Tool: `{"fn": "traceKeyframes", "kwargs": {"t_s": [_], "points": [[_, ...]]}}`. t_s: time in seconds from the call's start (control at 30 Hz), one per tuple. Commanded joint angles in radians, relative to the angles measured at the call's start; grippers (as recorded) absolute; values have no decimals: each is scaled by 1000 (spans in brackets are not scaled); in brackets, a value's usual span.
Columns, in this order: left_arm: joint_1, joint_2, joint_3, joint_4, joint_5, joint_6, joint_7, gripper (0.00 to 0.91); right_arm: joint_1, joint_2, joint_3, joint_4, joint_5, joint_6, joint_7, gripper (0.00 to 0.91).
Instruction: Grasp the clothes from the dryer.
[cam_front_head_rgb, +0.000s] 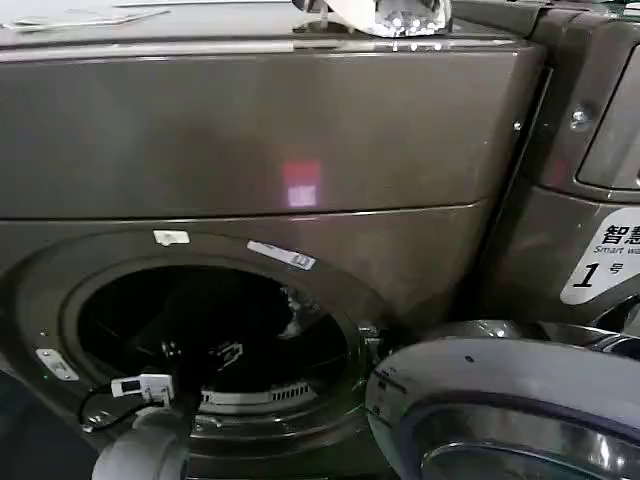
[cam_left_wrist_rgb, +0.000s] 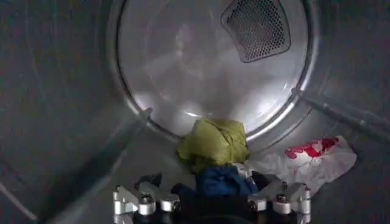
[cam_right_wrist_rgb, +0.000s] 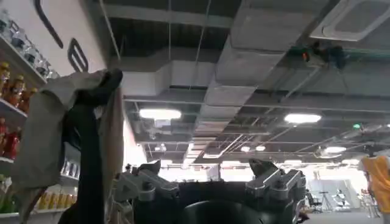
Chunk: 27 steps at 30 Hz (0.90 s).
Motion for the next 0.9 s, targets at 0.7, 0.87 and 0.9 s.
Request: {"fn": "traceKeyframes", "kwargs": {"t_s": [0.7, 0.87, 0.9], "points": [[-386, -31, 1, 458, 10, 3, -62, 907, 1, 1, -18, 22, 0, 8, -11, 907], [-478, -32, -5, 565, 8, -22, -64, 907, 1, 0, -19, 22, 0, 8, -11, 907], [-494, -34, -5, 595, 10, -32, -63, 907, 0, -1, -19, 22, 0, 8, -11, 907]]}}
